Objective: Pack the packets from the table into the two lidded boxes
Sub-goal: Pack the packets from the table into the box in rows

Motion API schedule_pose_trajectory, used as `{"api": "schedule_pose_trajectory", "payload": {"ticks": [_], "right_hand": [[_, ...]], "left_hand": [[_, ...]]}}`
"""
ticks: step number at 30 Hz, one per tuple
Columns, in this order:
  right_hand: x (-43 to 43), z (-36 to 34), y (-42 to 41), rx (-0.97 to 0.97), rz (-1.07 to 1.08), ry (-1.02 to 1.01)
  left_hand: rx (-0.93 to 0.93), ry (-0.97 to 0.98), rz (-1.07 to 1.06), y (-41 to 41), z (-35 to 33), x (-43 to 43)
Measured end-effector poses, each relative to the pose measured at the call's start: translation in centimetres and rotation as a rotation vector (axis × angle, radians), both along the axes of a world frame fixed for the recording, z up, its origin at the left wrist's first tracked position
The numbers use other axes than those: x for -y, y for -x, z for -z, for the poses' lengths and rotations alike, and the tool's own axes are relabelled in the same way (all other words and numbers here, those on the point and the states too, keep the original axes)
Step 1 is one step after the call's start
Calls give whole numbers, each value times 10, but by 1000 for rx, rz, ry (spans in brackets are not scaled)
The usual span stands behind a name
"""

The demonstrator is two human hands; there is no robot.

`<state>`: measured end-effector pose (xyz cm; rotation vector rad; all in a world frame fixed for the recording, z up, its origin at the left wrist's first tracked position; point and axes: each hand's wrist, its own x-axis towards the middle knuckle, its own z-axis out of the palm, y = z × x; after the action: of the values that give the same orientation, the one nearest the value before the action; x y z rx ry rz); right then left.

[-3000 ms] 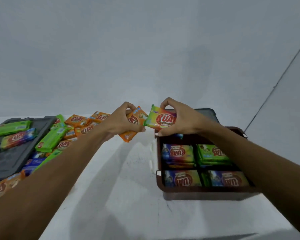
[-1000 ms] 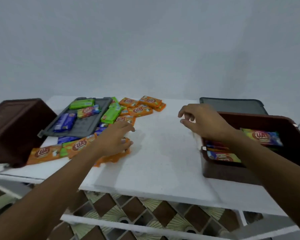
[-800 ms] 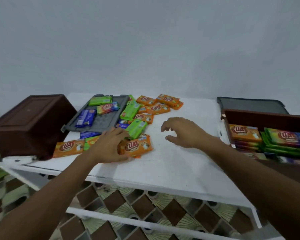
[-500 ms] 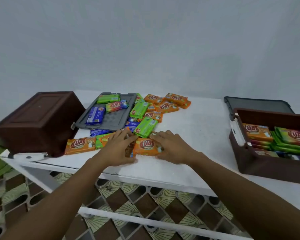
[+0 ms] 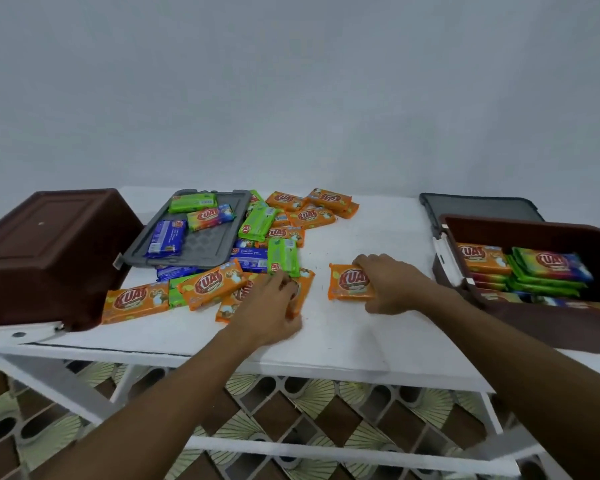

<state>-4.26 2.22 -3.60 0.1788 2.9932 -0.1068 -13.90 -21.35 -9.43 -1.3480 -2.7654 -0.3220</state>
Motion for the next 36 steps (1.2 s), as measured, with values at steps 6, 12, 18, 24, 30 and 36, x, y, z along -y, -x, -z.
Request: {"api": "schedule_pose_trajectory", "payload": {"ticks": [6, 12, 18, 24, 30, 36], "right_hand": [[-5, -33, -6, 47, 0, -23], [-23, -72, -30, 16, 34, 192], [-100, -94, -78, -84, 170, 350], [-204, -89, -129, 25, 293, 336], [-264, -76, -159, 286, 149, 125], [-281, -55, -161, 466, 10, 32]], "left_hand": [[170, -67, 33, -5, -9, -17], [457, -156, -192, -12, -27, -47], [941, -497, -149, -29, -56, -112], [765, -604, 123, -56, -113, -197], [389, -15, 462, -87, -153, -289], [373, 558, 500, -107, -121, -324]]}}
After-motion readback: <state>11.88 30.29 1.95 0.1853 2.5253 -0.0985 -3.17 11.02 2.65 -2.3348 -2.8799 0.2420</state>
